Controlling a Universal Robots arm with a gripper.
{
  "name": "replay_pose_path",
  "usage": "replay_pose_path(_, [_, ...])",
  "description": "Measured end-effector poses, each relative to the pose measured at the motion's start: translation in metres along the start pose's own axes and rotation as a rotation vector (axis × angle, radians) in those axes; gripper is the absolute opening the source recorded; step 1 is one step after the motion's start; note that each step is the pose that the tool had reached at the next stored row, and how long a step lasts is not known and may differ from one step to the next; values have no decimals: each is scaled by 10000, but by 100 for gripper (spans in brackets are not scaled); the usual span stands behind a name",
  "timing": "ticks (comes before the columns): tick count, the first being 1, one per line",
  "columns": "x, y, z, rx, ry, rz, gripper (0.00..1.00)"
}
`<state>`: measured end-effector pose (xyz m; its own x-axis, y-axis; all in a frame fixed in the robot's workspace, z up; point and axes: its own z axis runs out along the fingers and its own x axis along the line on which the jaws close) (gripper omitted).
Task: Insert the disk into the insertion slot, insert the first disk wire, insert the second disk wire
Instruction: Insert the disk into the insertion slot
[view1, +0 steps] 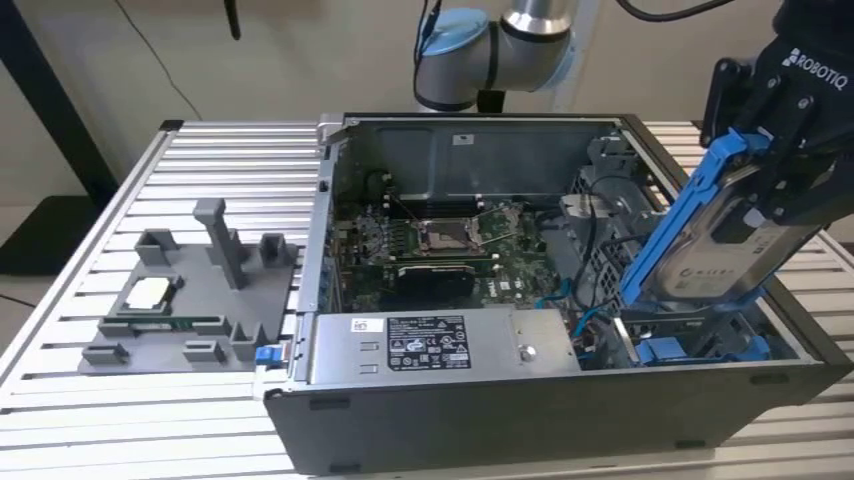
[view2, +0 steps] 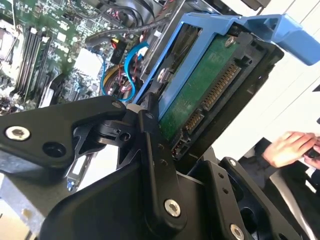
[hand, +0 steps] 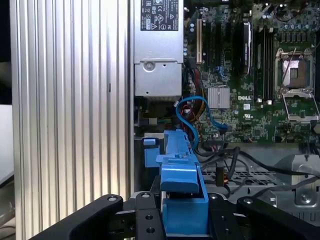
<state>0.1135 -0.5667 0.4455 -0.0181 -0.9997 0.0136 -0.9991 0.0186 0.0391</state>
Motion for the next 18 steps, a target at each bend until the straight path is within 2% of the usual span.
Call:
replay_pose_path(5, [0,-11,39,0,0,-1,33])
replay_pose_path(18, [0,-89,220,26,1,0,33])
